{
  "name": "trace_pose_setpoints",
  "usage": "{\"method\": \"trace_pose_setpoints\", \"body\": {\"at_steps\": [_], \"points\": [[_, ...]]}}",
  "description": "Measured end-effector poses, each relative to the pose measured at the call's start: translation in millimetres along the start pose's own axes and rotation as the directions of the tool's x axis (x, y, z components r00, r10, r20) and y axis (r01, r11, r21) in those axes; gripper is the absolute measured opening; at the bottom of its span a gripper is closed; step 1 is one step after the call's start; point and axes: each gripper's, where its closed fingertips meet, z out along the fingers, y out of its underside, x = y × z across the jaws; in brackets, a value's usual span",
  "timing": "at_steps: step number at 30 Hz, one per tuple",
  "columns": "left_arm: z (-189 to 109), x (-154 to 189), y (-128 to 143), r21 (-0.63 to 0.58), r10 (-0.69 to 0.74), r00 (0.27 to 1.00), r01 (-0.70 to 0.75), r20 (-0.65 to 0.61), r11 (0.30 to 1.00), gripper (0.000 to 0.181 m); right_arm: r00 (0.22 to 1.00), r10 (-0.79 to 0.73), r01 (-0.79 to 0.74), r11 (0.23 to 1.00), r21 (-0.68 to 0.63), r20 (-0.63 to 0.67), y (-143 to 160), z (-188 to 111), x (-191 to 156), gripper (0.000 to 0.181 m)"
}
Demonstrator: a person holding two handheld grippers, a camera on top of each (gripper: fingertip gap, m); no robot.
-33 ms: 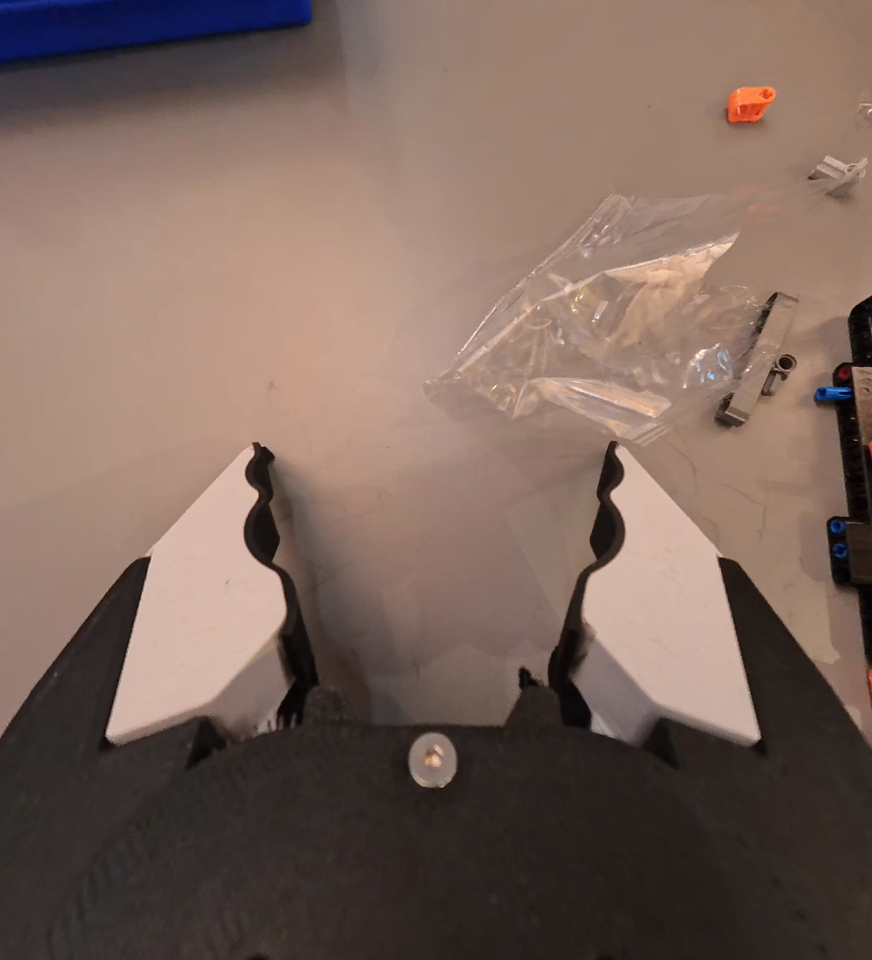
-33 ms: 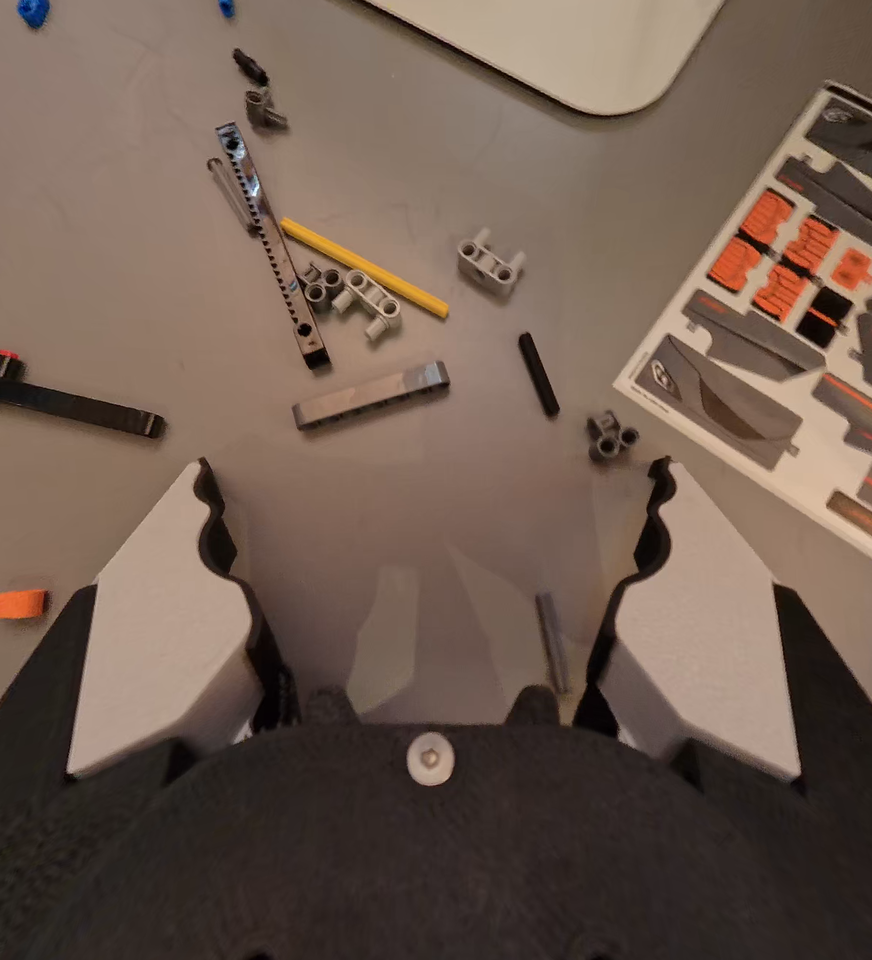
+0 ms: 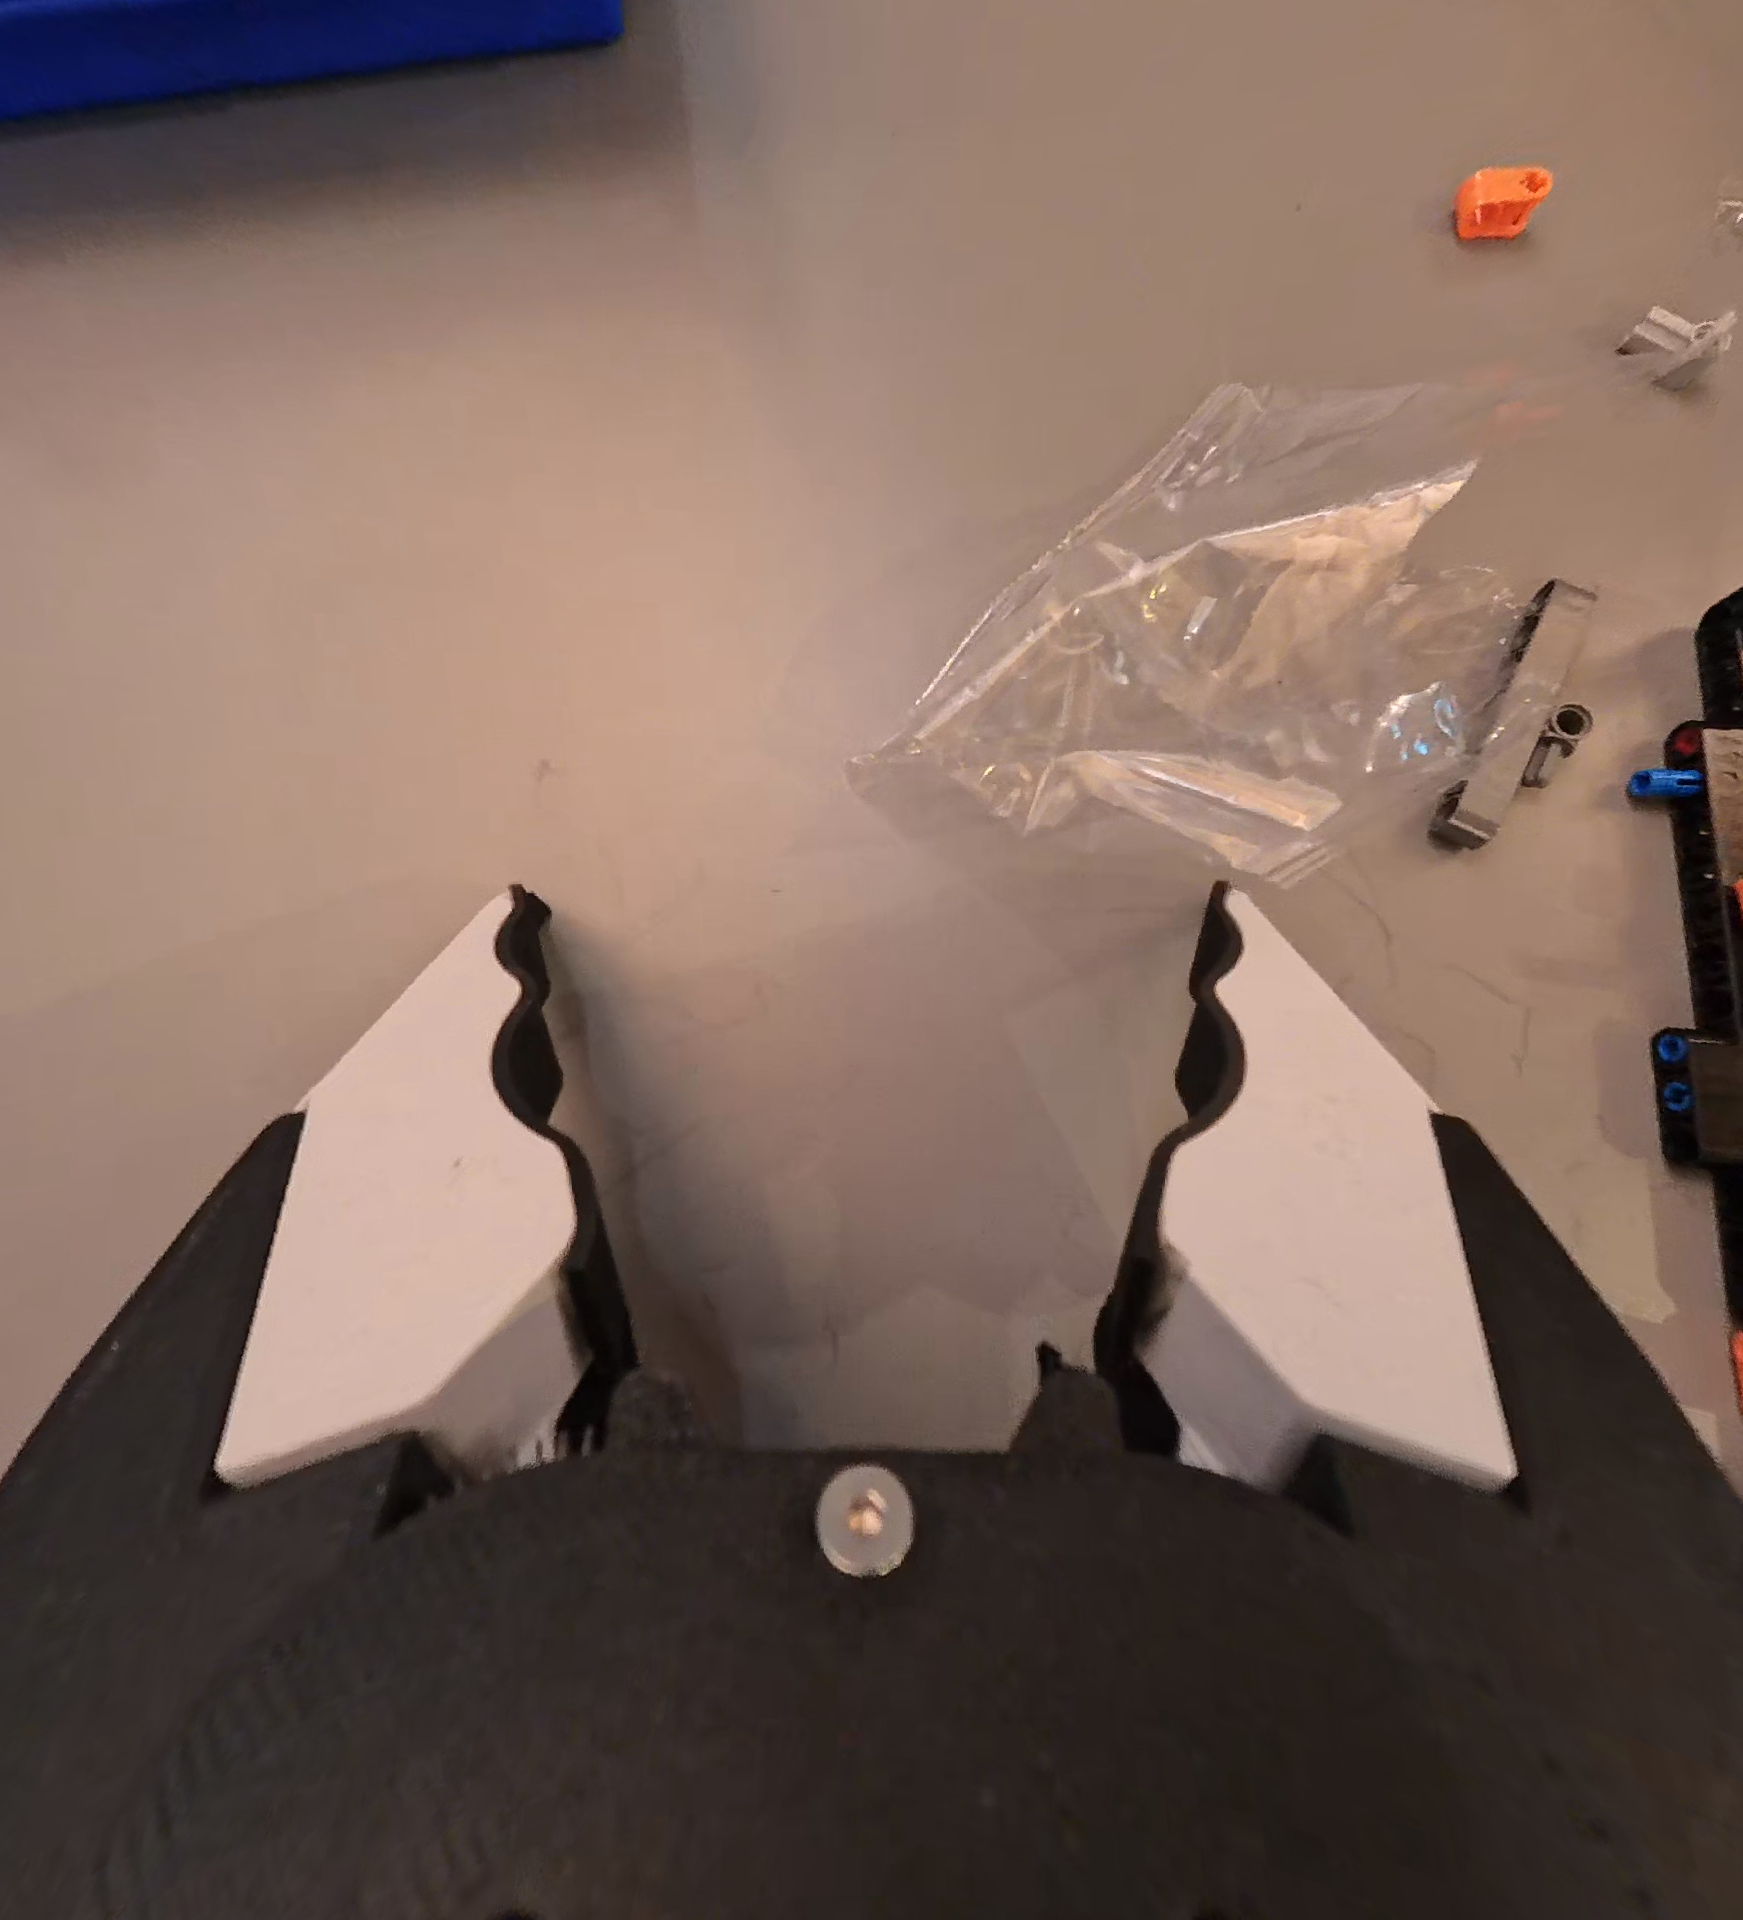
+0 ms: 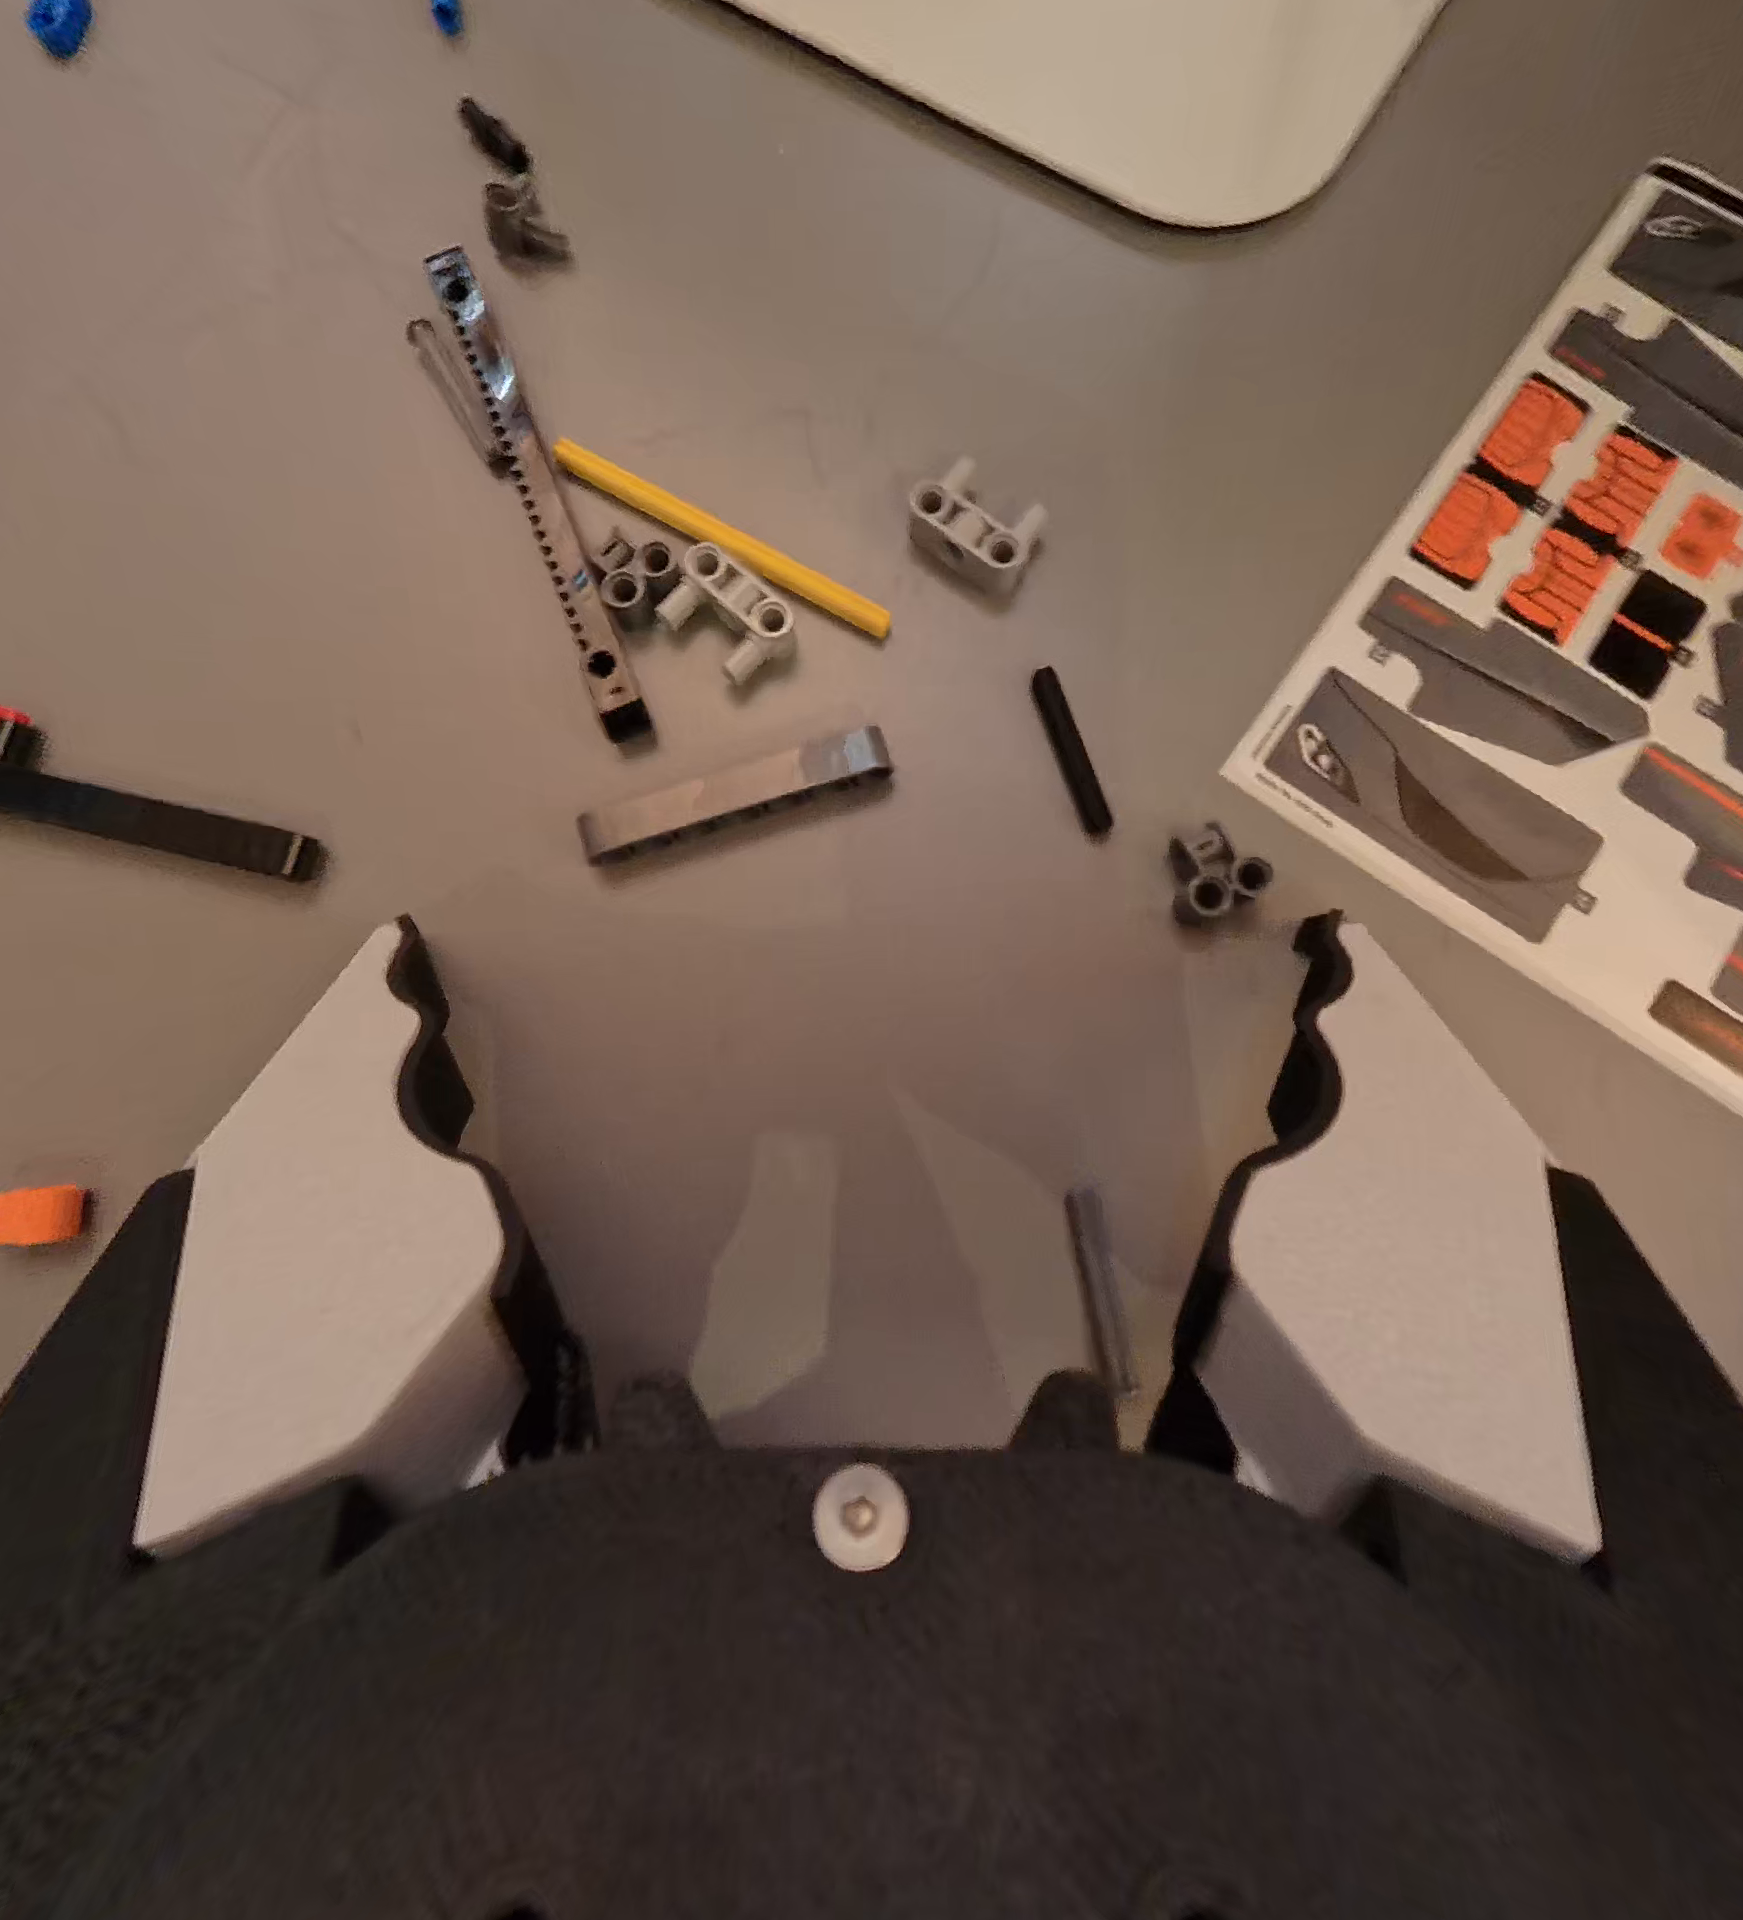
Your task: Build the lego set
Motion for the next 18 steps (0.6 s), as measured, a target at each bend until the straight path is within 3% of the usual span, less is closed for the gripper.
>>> {"method": "trace_pose_setpoints", "body": {"at_steps": [4, 9, 12, 16, 18], "points": [[0, -3, -1, 0.004, -0.010, 1.000, 0.010, 0.008, 1.000, 0.114, 1.000, 0.002, -0.002, 1.000, 0.003, 0.000, 1, -1, 0, 0.156], [-2, -7, -1, 0.013, -0.044, 0.999, 0.044, 0.023, 0.999, 0.103, 1.000, 0.030, -0.030, 1.000, 0.003, -0.004, 0, -5, 8, 0.139], [-3, -9, -3, 0.026, -0.070, 0.997, 0.070, 0.012, 0.997, 0.100, 0.999, 0.023, -0.023, 0.999, -0.024, -0.023, 0, -2, 11, 0.147], [-6, -9, -3, 0.033, -0.072, 0.997, 0.071, 0.009, 0.997, 0.090, 0.999, 0.046, -0.046, 0.998, 0.034, -0.006, -5, -8, 14, 0.122], [-17, -10, -11, 0.102, -0.078, 0.997, 0.077, 0.002, 0.992, 0.080, 0.998, 0.060, -0.060, 0.993, 0.104, 0.005, -10, -18, 14, 0.104]]}}
